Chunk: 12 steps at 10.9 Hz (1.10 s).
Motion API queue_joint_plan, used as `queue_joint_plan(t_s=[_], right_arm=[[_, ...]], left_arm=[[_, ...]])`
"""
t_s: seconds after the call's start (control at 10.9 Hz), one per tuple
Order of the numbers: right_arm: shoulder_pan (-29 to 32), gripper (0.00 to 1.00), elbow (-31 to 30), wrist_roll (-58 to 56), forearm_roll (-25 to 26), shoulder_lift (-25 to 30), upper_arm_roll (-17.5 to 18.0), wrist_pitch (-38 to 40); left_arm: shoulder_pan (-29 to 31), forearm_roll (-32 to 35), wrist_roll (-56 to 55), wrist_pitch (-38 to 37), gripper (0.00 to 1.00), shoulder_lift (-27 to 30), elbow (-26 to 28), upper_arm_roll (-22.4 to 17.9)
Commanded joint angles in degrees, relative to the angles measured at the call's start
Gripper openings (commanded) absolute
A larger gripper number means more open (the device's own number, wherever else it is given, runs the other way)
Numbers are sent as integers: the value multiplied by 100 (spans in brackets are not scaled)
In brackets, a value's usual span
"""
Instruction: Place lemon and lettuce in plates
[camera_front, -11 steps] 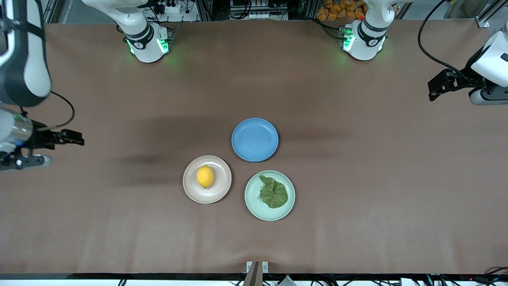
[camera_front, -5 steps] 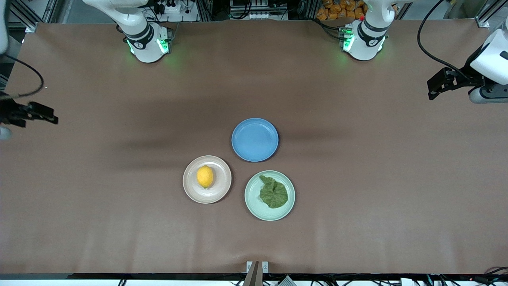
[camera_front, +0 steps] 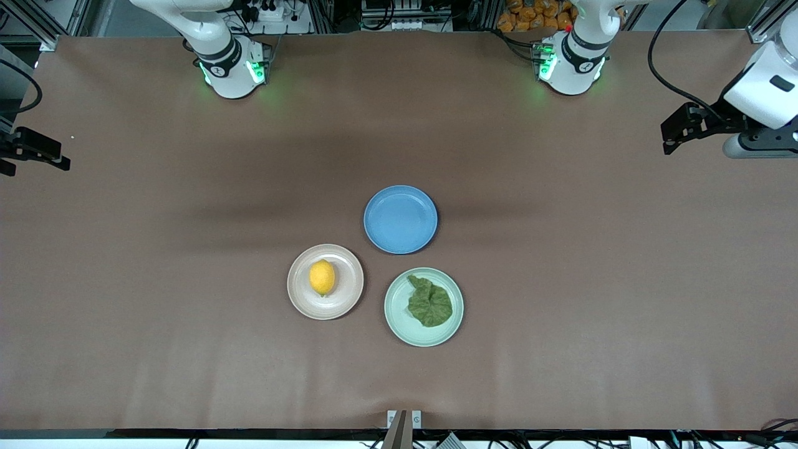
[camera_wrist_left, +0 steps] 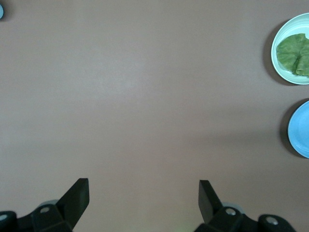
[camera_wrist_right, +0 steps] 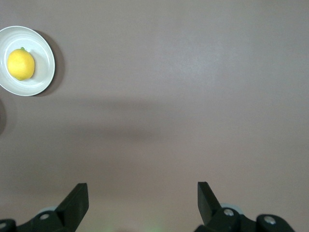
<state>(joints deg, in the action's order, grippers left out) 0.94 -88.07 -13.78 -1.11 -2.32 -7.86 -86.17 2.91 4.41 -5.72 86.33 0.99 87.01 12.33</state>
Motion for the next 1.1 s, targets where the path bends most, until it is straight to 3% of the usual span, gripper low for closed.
queue_joint_plan(t_s=[0.0,0.27,1.01], right_arm=[[12,100,-140,24,-4,74,74,-321],[-409,100,-88,330,-4,-49,-180,-629],[-419,100,-70,481,-135,-111,-251,-770]], left_arm=[[25,-160,27,-38,100,95,27,6],[60,-432,28,32,100,95,35,-11],[34,-371,36,68,100,60,27,-11]])
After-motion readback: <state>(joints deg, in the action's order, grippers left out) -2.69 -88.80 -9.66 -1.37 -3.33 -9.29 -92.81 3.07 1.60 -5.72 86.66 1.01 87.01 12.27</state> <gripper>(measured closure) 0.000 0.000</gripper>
